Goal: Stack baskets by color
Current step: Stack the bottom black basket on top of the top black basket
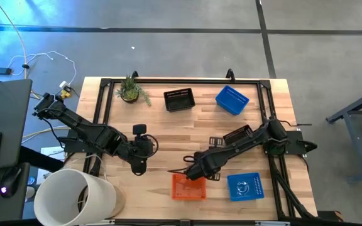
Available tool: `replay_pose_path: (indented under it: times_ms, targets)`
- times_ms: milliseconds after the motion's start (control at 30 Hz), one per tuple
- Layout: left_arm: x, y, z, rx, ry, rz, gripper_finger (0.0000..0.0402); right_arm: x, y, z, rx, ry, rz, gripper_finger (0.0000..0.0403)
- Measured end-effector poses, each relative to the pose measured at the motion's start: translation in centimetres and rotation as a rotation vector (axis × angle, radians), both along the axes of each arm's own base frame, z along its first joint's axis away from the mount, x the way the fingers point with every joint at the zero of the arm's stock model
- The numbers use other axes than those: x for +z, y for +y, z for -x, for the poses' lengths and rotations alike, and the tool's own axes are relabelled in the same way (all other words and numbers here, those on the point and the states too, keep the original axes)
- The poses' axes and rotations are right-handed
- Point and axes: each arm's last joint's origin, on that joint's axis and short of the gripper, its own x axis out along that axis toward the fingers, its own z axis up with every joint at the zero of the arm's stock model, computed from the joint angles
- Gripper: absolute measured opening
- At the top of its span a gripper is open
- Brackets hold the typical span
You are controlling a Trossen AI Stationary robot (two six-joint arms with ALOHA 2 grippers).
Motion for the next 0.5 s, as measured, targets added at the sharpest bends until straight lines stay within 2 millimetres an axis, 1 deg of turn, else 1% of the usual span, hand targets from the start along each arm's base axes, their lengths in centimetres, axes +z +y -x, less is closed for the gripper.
replay_pose_path:
  times_ms: [67, 200, 300, 500]
  targets:
    - [0.0, 0.0, 0.0, 0.0, 0.0, 0.0, 0.0117, 0.1, 0.2, 0.3, 0.01, -0.008, 0.055, 0.0124]
    - [0.0, 0.0, 0.0, 0.0, 0.0, 0.0, 0.0117, 0.0, 0.6, 0.5, 0.04, -0.022, 0.093, 0.0124]
    - [0.0, 0.0, 0.0, 0.0, 0.0, 0.0, 0.0117, -0.5, 0.6, 1.1, 0.076, -0.008, 0.139, 0.0124]
    - [0.0, 0.0, 0.0, 0.0, 0.0, 0.0, 0.0117, -0.6, -0.7, 3.7, 0.062, 0.016, 0.197, 0.0124]
